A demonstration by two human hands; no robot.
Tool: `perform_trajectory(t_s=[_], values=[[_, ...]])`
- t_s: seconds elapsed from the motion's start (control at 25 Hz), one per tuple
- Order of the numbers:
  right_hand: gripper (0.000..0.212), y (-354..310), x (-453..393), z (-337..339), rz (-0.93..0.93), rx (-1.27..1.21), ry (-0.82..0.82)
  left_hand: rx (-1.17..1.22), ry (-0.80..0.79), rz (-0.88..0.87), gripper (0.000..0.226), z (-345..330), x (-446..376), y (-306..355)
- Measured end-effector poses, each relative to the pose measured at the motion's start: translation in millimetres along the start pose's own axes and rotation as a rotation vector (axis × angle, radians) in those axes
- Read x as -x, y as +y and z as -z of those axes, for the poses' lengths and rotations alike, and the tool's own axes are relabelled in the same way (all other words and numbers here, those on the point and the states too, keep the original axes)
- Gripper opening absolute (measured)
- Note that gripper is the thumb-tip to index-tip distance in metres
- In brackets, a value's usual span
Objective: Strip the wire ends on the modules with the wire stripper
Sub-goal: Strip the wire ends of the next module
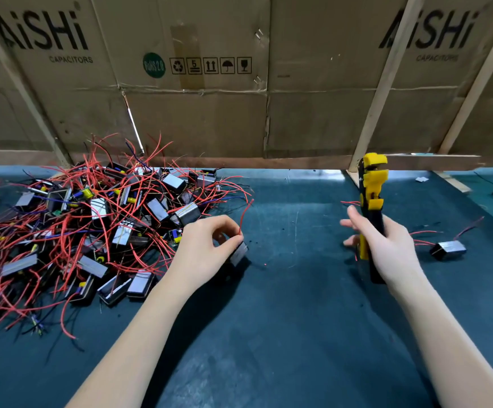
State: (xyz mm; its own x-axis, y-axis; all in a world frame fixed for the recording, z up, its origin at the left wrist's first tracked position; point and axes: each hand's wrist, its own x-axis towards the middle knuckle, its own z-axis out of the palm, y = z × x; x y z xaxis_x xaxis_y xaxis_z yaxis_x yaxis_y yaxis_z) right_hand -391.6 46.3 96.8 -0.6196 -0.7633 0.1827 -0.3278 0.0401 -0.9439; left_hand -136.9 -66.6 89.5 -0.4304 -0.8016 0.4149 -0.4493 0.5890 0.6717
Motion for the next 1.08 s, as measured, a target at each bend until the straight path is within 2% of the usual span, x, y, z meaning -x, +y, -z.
perform_trajectory(t_s=[0.08,0.16,0.24,0.36,0.48,0.6,0.8,0.92,1.08], values=[[0.051,-5,7,-9,0.142,-0.091,-0.061,-0.052,-0.075,-0.004,0.010,-3,2,-2],[0.052,-4,13,-16,0.268,-0.033,-0.115,-0.041,-0.099,-0.032,0.010,-8,5,1],[0.045,1,15,-19,0.393,0.236,-0.044,0.063,-0.127,-0.045,0.006,-15,7,7],[0.045,6,12,-19,0.555,0.655,0.100,0.225,-0.160,-0.034,0.015,-21,8,15],[0.047,11,10,-19,0.522,0.756,0.173,0.353,-0.178,-0.041,0.015,-17,9,20],[0.049,15,8,-15,0.499,0.863,0.250,0.331,-0.193,-0.111,0.027,-12,10,22],[0.054,15,12,-25,0.550,0.929,0.239,0.423,-0.327,-0.001,0.023,-16,8,27],[0.054,14,16,-34,0.596,0.919,0.235,0.332,-0.258,-0.063,0.026,-18,11,24],[0.053,17,17,-35,0.588,0.920,0.244,0.289,-0.104,-0.011,0.025,-23,13,22]])
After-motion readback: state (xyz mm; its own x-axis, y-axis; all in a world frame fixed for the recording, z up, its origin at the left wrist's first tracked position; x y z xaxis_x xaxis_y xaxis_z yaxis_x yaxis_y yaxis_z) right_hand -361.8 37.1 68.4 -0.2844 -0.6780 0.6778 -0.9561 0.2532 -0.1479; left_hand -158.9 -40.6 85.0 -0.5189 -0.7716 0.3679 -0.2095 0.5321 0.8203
